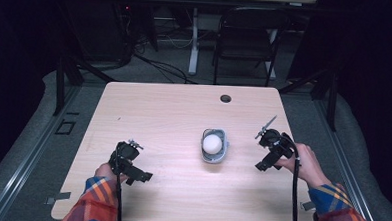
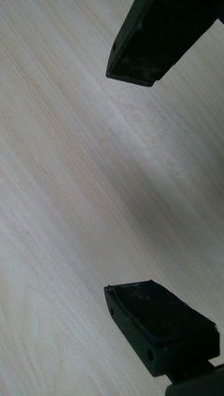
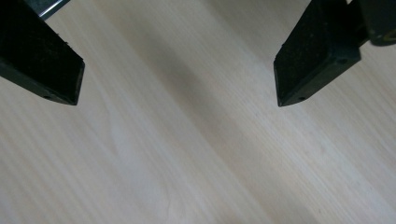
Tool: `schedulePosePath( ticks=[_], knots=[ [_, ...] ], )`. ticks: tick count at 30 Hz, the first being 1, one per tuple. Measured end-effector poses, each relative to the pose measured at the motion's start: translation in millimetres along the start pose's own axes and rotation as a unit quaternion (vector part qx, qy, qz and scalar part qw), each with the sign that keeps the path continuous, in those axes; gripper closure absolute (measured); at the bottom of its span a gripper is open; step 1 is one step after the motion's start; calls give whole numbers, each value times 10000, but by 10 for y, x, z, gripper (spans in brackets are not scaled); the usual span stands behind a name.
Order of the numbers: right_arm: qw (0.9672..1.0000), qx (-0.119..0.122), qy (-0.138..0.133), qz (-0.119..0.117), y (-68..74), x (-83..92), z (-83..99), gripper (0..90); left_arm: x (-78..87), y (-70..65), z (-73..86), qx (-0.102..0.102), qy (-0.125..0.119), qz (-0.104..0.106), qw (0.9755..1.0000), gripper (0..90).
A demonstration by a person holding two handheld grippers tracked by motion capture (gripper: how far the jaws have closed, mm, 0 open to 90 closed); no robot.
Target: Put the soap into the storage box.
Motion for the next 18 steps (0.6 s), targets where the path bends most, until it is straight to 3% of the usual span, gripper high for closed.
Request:
schedulePosePath(
  ticks=[4,7,8,12,13,18],
  knots=[
    [9999,-66,26,-118,39,-116,157,53,-3,0,0,1,6,-6,10000,2],
    [9999,-52,102,-41,33,-190,281,65,-6,-3,0,6,21,-6,10000,2],
    [9998,-166,-23,-119,49,-238,304,73,-7,0,-1,-6,30,-15,10000,2],
    [9993,-178,343,-30,0,-365,439,84,-18,-2,-4,-21,61,-8,10000,2],
    [9992,-300,233,-121,22,-406,432,84,-19,-5,-4,-27,63,-6,10000,2],
    [9989,-142,436,-11,55,-454,412,111,-16,-5,-2,-28,59,-23,10000,2]
  ],
)
Point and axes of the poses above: each handheld gripper's, and its own axes: x roughly backward along the jaws, z roughly out of its underside, y roughly to its left, the point moved 8 cm from there along -x, roughly forward along the jaws, and after that the axes turned 9 degrees about y, right-handed, at the moved point
